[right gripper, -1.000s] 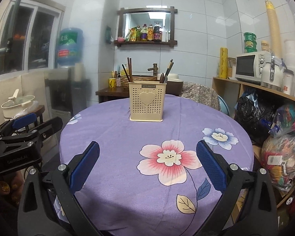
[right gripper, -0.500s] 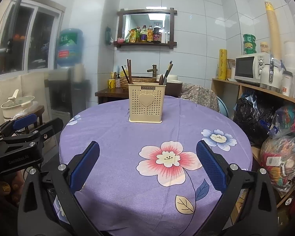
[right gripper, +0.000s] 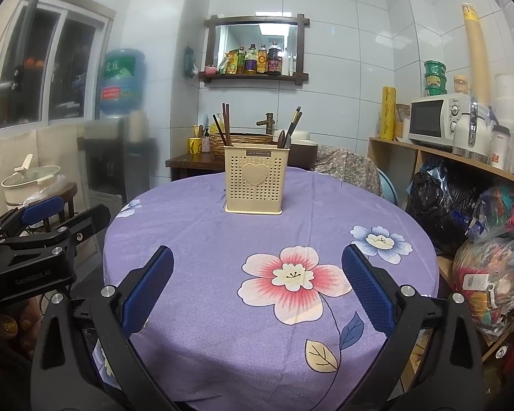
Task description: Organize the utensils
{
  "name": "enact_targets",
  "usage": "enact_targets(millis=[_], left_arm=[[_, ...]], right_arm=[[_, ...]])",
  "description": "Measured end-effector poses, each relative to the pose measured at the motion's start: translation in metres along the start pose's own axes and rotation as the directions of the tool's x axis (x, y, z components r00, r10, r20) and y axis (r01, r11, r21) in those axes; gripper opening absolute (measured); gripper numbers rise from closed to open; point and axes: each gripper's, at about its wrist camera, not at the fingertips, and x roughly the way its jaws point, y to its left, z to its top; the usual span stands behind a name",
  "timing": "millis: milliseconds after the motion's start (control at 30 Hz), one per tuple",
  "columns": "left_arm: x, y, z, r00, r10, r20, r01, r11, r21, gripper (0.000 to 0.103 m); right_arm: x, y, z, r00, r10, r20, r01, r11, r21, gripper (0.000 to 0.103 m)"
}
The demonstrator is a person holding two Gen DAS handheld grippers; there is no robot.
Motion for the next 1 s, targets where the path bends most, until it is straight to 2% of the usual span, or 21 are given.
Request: enact_targets(millis=[1000], left_arm=[[-0.0032,0.0072,0.0029,1.0,0.004,0.001,-0.004,1.0,0.007,0.098]], right_arm=[[-0.0018,-0.0031,0.0015,1.0,0.001,-0.001,-0.001,1.0,-0.004,0.097]])
